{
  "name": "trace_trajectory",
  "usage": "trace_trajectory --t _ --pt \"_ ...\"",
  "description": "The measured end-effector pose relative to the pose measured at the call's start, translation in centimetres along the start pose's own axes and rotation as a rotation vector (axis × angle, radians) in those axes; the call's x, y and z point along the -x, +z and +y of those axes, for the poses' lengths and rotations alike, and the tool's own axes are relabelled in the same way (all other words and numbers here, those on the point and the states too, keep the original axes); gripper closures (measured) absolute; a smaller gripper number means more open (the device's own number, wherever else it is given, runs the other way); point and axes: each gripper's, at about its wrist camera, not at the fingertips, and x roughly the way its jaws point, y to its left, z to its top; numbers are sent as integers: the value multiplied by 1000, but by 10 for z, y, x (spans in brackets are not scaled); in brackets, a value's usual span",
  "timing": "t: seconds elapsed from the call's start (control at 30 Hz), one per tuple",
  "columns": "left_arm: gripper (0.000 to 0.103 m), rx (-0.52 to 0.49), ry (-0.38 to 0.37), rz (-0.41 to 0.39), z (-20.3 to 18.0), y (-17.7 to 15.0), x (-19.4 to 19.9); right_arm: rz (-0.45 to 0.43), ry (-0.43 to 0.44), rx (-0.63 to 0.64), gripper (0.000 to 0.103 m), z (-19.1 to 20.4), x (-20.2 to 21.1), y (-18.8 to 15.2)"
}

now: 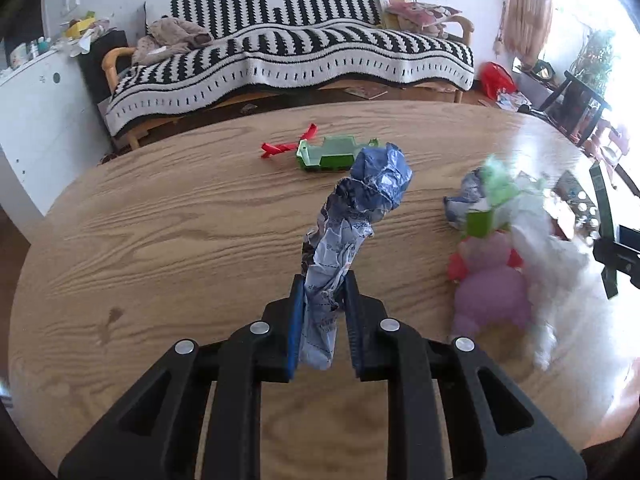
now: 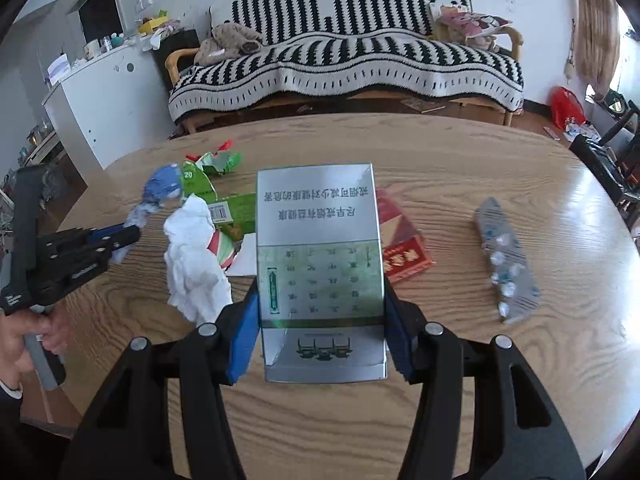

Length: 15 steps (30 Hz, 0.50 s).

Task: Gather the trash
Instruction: 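Carry the blue wrapper and white-green box to the bin and open both tools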

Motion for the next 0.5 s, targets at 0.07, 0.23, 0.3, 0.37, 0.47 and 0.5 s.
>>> trace_trajectory --t 0.07,0.23,0.3,0.37,0.47,0.5 --pt "84 16 0 -8 -3 -4 19 -9 -9 -2 48 -3 12 -3" --pt "84 49 -2 -8 -20 -9 51 -18 -9 -24 48 -11 38 -14" --pt "84 47 -10 -9 -31 -11 59 -16 -15 -27 48 -14 46 -21" --pt "84 47 -12 -12 -43 -15 66 -12 -26 -30 48 -19 54 -28" --pt "84 32 -29 -17 -59 -20 75 -10 -39 -45 48 -28 60 -33" --pt "84 26 -30 -22 -63 -20 78 -10 -46 -53 48 -32 62 -34"
